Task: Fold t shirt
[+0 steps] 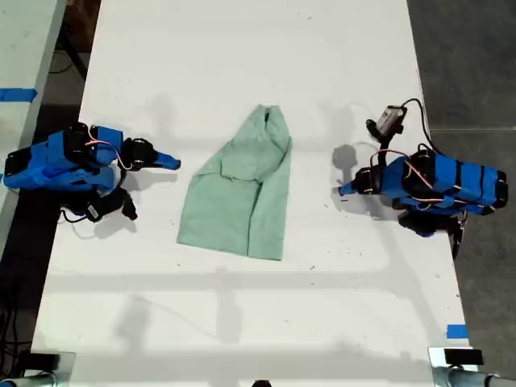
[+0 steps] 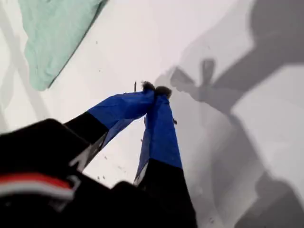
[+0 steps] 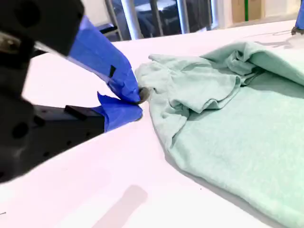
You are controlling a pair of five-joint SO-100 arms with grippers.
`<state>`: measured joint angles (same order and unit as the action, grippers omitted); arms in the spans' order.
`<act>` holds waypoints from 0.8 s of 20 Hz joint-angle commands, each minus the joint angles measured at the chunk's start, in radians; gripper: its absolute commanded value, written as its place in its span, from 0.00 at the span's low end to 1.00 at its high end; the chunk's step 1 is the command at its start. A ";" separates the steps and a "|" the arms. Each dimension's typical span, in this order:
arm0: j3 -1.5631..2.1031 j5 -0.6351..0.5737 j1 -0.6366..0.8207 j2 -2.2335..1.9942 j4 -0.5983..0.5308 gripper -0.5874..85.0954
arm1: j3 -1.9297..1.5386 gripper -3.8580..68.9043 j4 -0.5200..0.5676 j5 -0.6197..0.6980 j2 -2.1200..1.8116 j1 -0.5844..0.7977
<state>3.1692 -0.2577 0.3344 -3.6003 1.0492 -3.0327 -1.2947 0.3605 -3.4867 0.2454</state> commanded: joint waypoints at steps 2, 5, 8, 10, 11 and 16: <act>0.002 0.017 0.008 -0.008 -0.003 0.01 | -0.044 0.04 0.020 -0.029 -0.021 -0.005; 0.003 0.018 0.003 -0.008 -0.003 0.01 | -0.051 0.04 0.020 -0.038 -0.021 -0.008; 0.003 0.018 0.005 -0.008 -0.005 0.01 | -0.054 0.04 0.020 -0.044 -0.021 -0.003; 0.003 0.018 0.000 -0.008 -0.003 0.01 | -0.054 0.04 0.020 -0.046 -0.021 -0.003; 0.003 0.018 -0.002 -0.008 -0.003 0.01 | -0.054 0.04 0.020 -0.046 -0.021 -0.003; 0.003 0.018 0.000 -0.008 -0.003 0.01 | -0.055 0.04 0.020 -0.046 -0.021 -0.002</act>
<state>3.1692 -0.2577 0.3359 -3.6003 1.0492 -3.0450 -1.2947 0.3329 -3.4944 0.2470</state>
